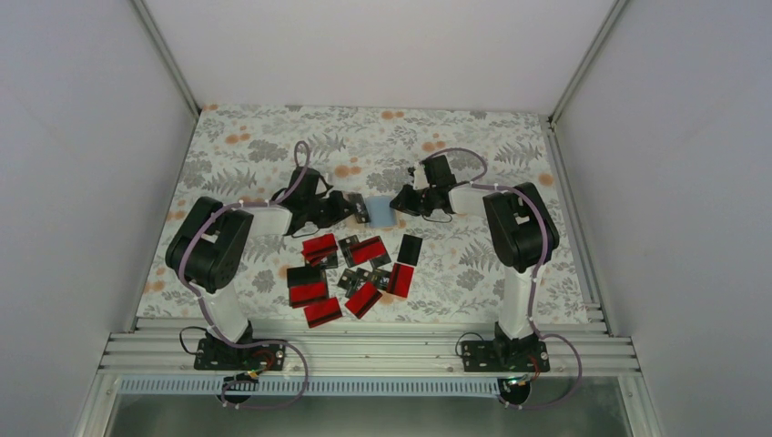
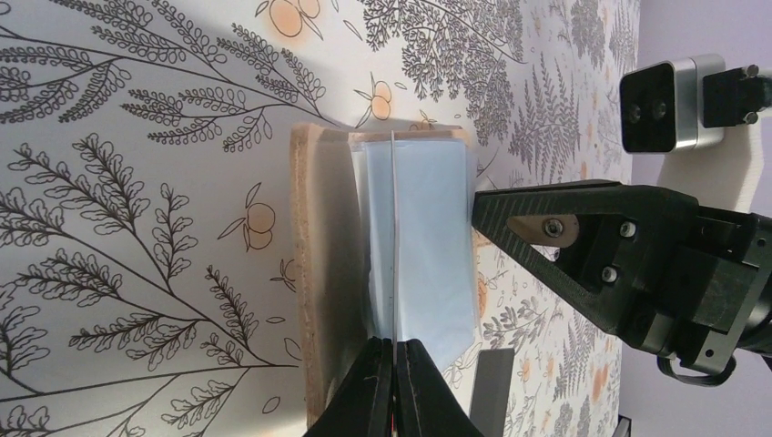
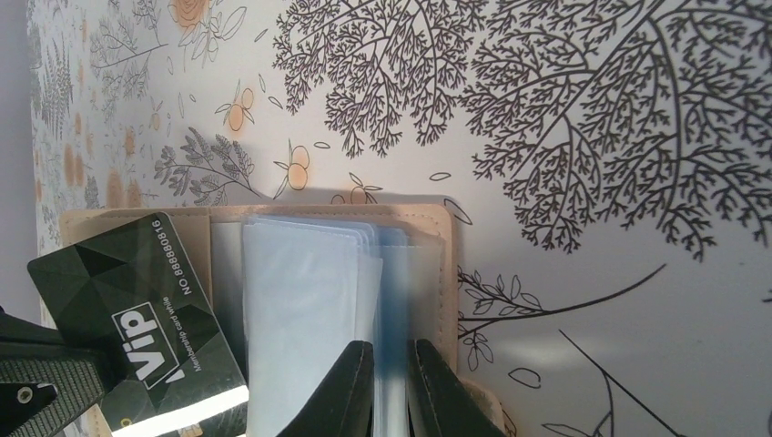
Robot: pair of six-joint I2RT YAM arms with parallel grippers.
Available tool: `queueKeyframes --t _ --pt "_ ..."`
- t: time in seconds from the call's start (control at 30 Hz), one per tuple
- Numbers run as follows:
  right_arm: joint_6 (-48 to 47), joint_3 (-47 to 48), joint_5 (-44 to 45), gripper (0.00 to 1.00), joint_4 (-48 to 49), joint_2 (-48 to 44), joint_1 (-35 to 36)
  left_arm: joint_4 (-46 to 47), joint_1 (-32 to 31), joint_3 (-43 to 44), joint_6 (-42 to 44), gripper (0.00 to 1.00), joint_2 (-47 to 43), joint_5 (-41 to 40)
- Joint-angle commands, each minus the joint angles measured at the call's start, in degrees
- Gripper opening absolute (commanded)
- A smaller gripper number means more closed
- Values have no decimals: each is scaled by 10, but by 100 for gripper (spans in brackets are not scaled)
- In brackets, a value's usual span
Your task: Put the credit cards into the card holder
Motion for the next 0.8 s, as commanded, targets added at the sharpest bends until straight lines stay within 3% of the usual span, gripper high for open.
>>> queueKeyframes --t 0.0,0.77 --pt "-2 -20 30 12 -72 22 5 27 2 -6 -14 2 7 16" --pt "1 -29 31 12 -70 19 5 64 2 -36 -56 2 16 10"
